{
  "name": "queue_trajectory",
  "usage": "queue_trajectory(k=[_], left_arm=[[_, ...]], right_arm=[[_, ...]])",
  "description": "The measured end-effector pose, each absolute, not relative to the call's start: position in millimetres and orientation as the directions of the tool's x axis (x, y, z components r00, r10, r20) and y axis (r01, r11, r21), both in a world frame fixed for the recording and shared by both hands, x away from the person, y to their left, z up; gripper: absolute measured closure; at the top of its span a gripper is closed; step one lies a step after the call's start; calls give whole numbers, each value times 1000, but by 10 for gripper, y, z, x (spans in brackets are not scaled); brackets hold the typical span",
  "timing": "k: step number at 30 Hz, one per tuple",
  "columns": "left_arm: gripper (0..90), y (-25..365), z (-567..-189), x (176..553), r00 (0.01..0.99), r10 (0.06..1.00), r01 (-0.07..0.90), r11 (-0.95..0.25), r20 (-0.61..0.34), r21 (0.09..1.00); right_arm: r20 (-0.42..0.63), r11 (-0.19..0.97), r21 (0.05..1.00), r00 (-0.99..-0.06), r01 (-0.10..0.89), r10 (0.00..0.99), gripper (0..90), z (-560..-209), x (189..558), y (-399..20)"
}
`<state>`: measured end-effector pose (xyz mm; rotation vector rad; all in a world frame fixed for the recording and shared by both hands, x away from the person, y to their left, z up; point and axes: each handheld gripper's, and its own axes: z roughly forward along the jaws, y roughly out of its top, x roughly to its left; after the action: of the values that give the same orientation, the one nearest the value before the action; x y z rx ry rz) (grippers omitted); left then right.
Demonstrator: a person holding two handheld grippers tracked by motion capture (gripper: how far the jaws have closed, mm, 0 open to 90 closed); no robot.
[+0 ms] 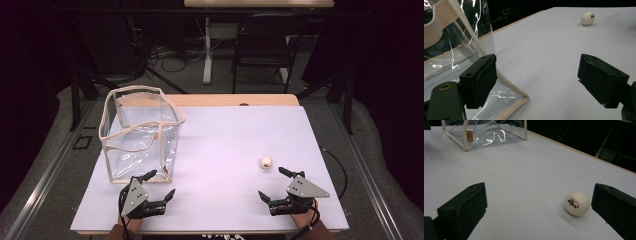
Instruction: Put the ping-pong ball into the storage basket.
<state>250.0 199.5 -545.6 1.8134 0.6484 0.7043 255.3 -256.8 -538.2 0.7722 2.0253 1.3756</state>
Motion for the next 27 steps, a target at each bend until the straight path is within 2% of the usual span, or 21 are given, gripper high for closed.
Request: queue_trajectory(k=[27], left_arm=[[159,1993,-5462,2503,684,711,106,-318,163,942]], right_arm=[[-110,351,902,-652,252,750,0,-5267,2796,-2528]])
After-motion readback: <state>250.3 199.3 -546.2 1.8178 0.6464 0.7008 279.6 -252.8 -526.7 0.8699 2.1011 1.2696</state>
